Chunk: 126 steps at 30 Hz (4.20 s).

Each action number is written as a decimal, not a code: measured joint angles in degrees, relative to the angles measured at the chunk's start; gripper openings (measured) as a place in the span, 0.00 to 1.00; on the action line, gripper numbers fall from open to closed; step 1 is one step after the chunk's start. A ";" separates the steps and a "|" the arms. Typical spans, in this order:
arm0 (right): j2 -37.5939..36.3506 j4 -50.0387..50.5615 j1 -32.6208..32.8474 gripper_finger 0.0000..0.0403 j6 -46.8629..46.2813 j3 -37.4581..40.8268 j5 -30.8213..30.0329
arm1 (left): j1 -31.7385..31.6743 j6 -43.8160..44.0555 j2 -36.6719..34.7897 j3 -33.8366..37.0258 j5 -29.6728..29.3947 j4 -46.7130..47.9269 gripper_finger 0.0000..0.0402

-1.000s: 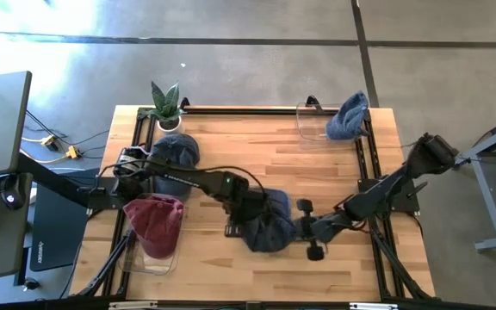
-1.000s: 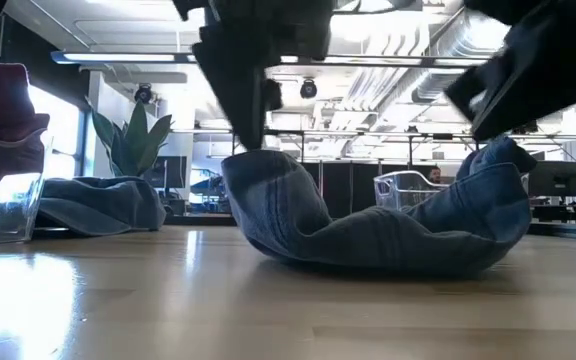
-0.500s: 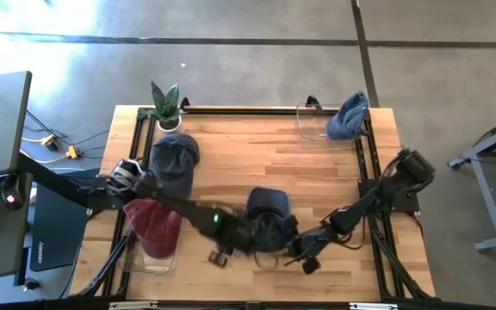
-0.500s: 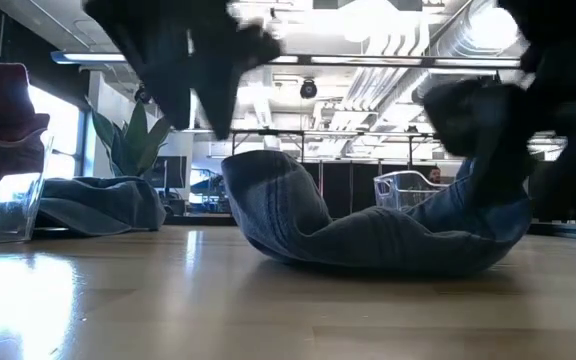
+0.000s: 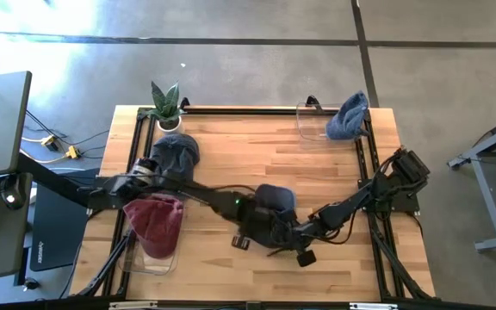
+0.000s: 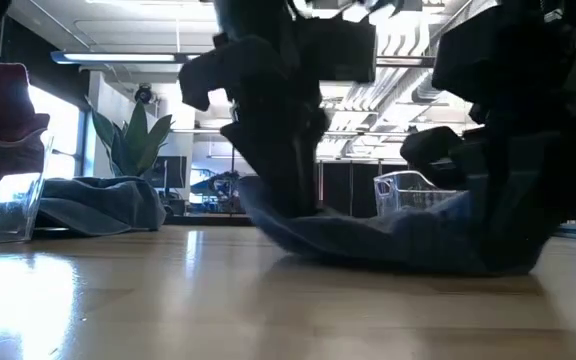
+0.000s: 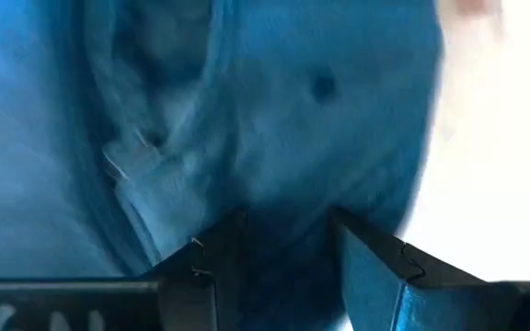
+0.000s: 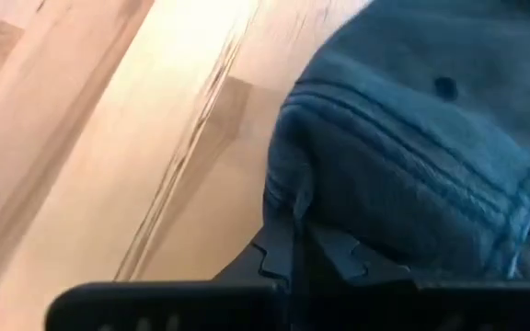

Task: Pick & Place hat
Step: Put the top dark blue cap into the top transparent bin

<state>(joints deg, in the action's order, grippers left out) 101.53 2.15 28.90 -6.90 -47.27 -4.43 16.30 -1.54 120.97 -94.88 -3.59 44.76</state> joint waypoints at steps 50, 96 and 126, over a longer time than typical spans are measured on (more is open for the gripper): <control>-15.35 26.02 2.31 0.32 -24.31 0.20 -6.73 | -0.76 10.76 -5.72 9.10 -11.42 -18.11 0.29; -13.10 8.58 0.38 0.01 -21.38 8.72 -12.88 | -4.54 9.05 4.42 8.99 7.30 -42.58 0.29; -18.51 5.52 2.09 0.00 -18.33 8.74 -16.74 | -3.50 11.61 -6.88 8.90 5.30 -21.16 0.28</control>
<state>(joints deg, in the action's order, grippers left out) 83.01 7.67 30.99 -25.22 -38.52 -21.17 12.81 10.07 114.09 -85.98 1.71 23.60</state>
